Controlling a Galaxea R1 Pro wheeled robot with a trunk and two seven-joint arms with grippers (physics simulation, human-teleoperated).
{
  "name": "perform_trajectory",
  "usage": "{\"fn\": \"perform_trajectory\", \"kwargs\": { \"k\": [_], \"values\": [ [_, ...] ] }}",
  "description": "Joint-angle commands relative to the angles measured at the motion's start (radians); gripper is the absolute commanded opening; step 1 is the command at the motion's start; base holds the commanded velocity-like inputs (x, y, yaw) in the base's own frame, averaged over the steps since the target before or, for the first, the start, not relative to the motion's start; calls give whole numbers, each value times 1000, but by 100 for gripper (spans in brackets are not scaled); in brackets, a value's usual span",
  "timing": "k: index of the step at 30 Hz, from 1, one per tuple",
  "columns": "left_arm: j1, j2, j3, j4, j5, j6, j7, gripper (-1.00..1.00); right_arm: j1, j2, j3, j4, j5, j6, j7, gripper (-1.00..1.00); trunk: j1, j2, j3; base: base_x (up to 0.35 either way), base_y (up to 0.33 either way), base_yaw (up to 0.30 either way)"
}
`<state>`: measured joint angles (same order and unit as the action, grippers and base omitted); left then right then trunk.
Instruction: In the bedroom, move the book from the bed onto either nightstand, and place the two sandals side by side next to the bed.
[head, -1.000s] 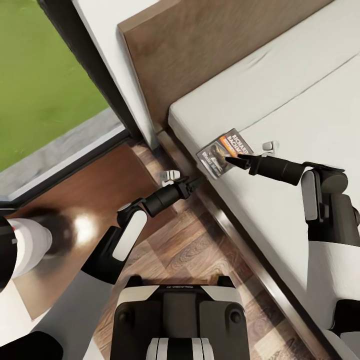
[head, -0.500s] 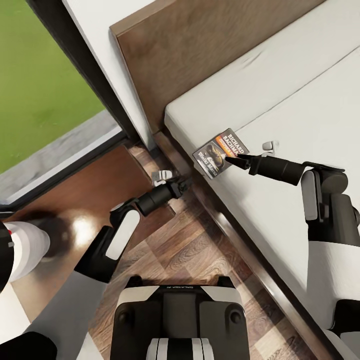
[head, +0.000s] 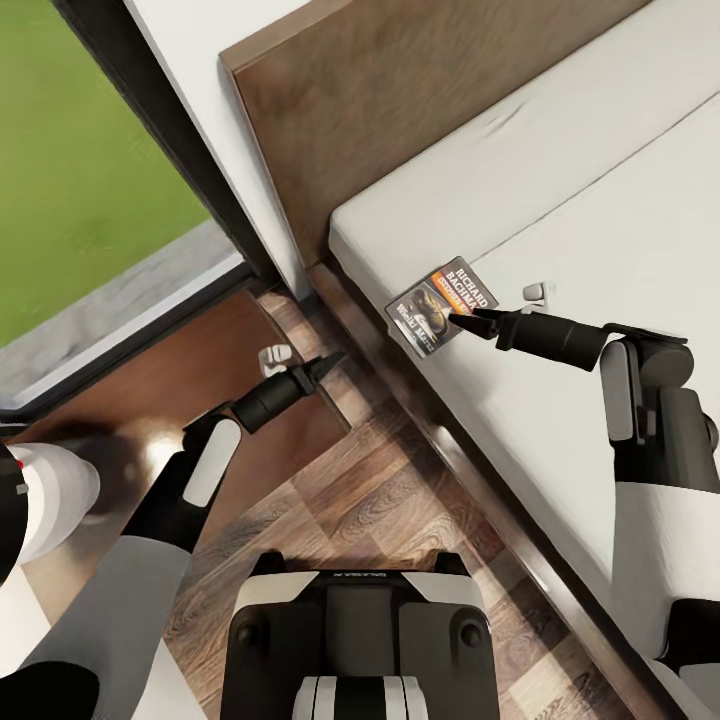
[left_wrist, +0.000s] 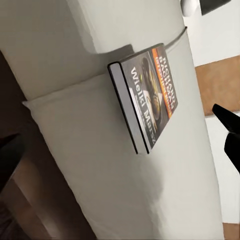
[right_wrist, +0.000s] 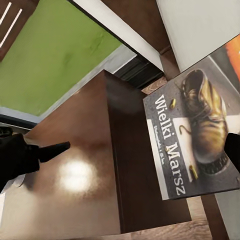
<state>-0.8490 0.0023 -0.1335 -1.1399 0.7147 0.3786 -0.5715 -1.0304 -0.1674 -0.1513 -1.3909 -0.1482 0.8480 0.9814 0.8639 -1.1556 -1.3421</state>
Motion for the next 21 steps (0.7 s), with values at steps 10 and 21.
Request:
{"fn": "perform_trajectory", "kwargs": {
  "k": [10,21],
  "values": [
    [0,-7,0,-7,9,5,-34,100,0,0,0,1,-2,5,1,100,0,0,0,0,0,0],
    [4,-8,-2,-36,16,8,-34,100,0,2,2,1,-2,5,-1,100,12,-21,-10,0,0,0]
  ]
}}
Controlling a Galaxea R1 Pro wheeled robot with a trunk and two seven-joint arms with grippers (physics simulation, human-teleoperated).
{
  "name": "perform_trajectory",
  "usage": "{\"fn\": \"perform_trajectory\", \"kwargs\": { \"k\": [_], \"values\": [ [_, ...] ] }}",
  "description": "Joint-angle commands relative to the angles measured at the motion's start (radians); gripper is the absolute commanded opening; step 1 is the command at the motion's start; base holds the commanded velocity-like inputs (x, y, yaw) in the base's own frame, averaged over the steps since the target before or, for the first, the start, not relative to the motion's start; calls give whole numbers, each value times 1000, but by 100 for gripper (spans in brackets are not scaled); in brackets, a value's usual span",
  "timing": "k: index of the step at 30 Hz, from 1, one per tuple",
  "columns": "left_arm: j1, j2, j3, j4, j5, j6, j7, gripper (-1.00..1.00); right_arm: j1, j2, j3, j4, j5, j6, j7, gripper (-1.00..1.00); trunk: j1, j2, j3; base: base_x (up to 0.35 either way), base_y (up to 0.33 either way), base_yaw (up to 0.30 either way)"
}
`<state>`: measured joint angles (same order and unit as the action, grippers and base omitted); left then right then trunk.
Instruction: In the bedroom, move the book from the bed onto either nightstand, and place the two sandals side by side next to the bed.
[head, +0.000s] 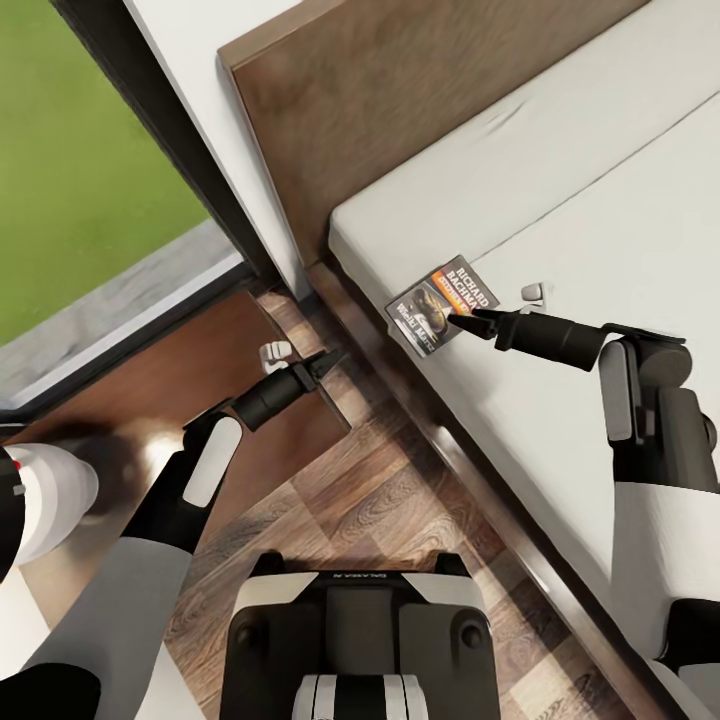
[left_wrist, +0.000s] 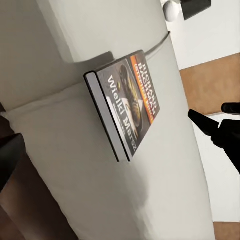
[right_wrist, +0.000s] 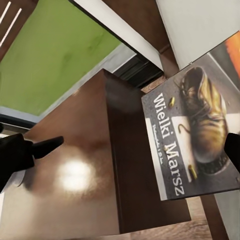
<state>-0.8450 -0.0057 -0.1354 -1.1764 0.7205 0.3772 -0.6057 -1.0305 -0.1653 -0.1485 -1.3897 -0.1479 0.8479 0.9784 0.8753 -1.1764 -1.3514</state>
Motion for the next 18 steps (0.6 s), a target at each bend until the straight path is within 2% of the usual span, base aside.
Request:
{"fn": "perform_trajectory", "kwargs": {
  "k": [1,13,18],
  "values": [
    [0,0,0,1,11,10,0,100,0,0,-1,0,-2,5,2,100,4,-8,-4,0,0,0],
    [0,1,2,3,11,11,0,100,0,4,0,-1,-2,5,2,100,50,-92,-41,0,0,0],
    [0,3,2,2,11,10,-1,100,0,13,0,-1,-2,5,2,100,50,-92,-41,0,0,-74]
  ]
}}
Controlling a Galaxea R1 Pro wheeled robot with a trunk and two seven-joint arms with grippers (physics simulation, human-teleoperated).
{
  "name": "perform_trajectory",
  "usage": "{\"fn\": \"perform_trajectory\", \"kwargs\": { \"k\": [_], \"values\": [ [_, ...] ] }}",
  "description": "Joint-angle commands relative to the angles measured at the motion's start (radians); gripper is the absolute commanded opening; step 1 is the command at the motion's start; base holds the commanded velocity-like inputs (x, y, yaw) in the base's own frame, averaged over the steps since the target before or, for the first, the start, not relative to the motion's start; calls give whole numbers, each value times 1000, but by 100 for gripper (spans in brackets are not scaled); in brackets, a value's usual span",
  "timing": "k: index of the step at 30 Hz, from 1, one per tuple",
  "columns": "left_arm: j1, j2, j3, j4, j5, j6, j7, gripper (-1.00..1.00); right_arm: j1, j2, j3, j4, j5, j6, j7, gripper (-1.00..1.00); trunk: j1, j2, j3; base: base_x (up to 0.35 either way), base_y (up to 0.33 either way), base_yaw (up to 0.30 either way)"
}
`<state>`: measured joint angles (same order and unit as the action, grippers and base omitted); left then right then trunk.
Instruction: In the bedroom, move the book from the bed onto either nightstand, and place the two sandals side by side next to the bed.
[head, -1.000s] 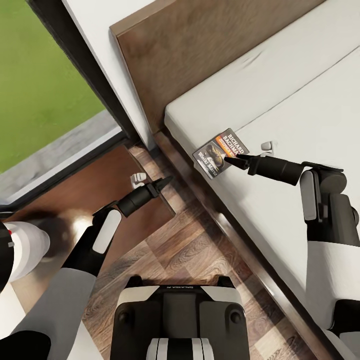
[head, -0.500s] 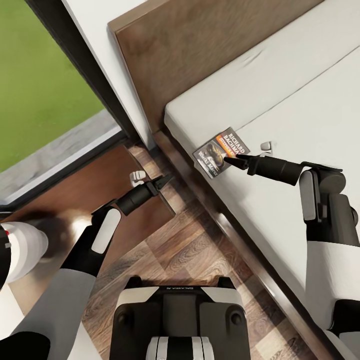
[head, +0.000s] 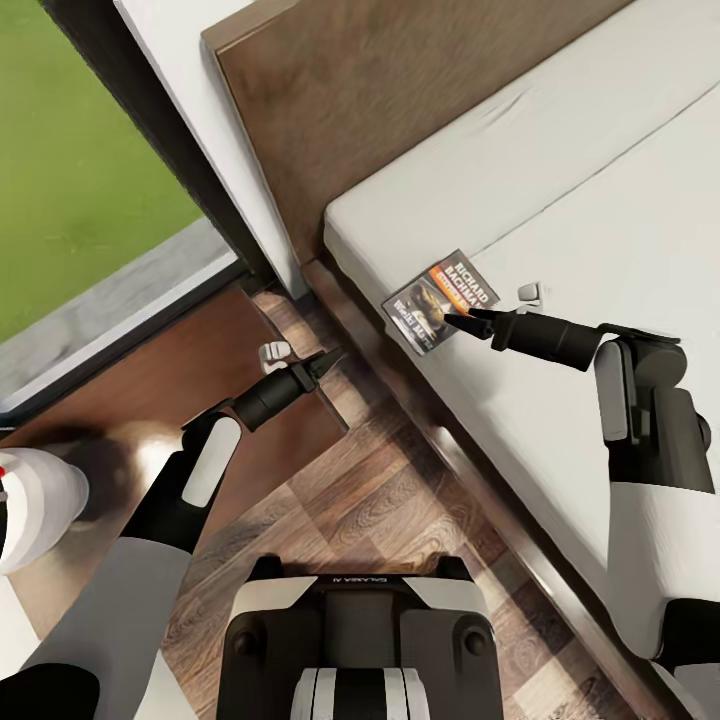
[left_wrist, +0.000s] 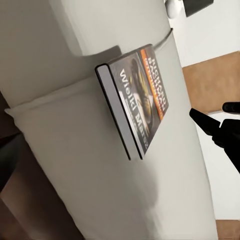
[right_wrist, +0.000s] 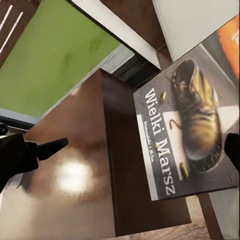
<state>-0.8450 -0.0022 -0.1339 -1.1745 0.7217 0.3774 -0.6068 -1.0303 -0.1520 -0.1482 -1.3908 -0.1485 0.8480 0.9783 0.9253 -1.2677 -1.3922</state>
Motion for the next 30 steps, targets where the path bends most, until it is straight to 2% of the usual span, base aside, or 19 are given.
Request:
{"fn": "perform_trajectory", "kwargs": {
  "k": [1,9,17,21,27,30],
  "values": [
    [0,0,0,0,10,9,0,100,-1,0,-1,0,-2,5,2,100,0,0,0,0,0,-195],
    [1,3,2,0,10,9,-1,100,-1,2,-1,0,-2,5,2,100,0,0,0,0,0,-195],
    [1,7,10,1,10,9,-2,100,-1,2,-2,-1,-2,5,2,100,0,0,0,0,0,-24],
    [1,6,42,7,10,8,-5,100,-1,2,-2,-1,-2,5,2,100,0,0,0,0,0,-1],
    [1,0,54,16,7,6,-2,100,-1,2,-2,-1,-2,5,2,100,0,0,0,0,0,0],
    [-3,-7,54,72,7,6,8,100,-1,2,-2,-1,-2,5,2,100,0,0,0,0,0,0]
  ]
}}
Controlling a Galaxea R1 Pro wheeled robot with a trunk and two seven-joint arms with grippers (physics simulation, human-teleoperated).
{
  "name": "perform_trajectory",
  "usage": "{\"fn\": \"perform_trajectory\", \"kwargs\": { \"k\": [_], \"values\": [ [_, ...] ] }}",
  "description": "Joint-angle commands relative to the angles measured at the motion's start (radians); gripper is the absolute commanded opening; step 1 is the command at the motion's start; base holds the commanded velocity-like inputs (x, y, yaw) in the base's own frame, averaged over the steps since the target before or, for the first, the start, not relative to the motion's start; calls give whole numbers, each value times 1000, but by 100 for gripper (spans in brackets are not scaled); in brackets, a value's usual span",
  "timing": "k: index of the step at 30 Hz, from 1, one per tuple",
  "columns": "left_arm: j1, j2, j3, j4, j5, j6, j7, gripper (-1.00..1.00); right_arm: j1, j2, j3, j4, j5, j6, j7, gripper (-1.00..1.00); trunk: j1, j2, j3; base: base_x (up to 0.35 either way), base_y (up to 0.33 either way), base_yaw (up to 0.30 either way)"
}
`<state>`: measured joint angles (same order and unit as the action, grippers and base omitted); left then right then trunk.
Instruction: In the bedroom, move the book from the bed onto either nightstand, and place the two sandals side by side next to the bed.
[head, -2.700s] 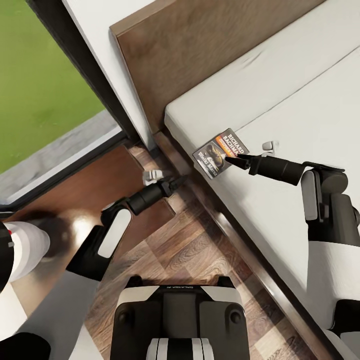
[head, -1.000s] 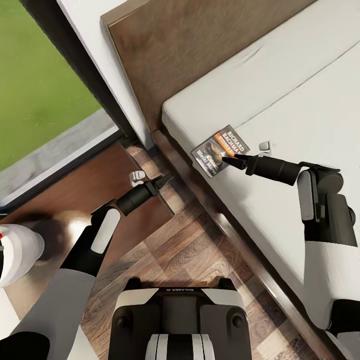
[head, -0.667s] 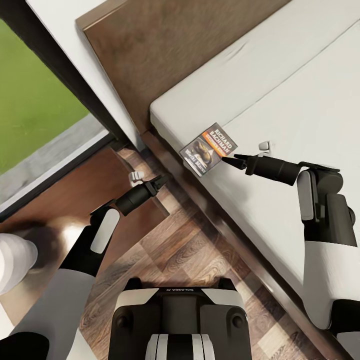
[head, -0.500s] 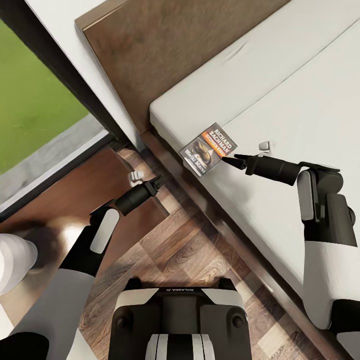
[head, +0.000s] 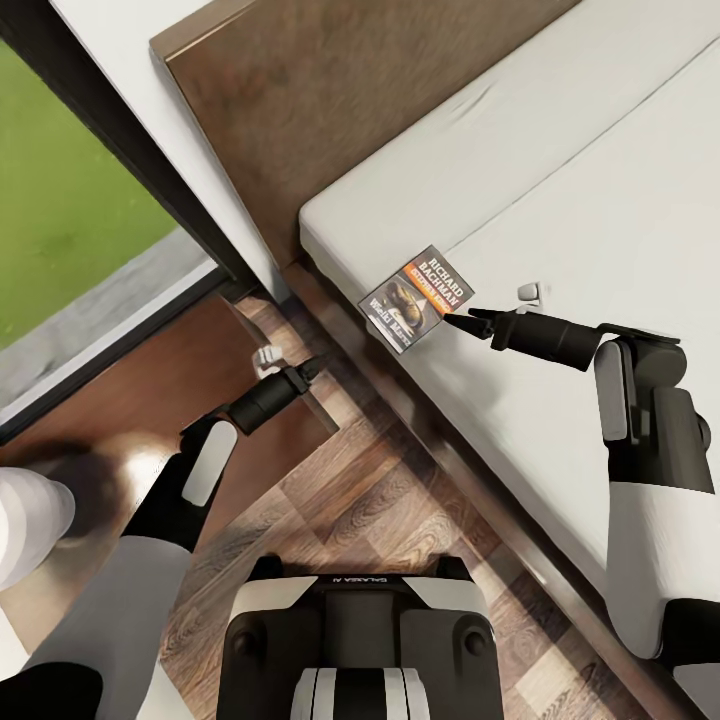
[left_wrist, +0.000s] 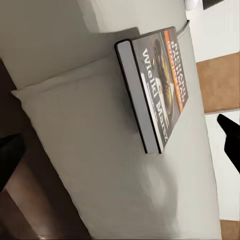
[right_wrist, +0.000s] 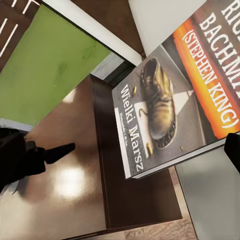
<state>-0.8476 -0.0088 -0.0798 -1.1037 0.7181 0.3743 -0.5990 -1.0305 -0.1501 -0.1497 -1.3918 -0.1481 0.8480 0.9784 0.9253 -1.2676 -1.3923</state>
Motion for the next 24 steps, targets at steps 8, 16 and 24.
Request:
{"fn": "perform_trajectory", "kwargs": {
  "k": [8,16,24],
  "values": [
    [-25,-37,0,65,9,8,1,100,0,0,-1,-1,-2,5,2,100,0,0,0,0,0,0],
    [-75,-80,-1,105,2,-16,3,100,0,0,-1,-1,-2,5,2,100,0,0,0,0,0,0],
    [-92,-87,-3,117,2,-17,4,100,0,0,1,0,-2,5,2,100,0,0,0,0,0,0]
  ]
}}
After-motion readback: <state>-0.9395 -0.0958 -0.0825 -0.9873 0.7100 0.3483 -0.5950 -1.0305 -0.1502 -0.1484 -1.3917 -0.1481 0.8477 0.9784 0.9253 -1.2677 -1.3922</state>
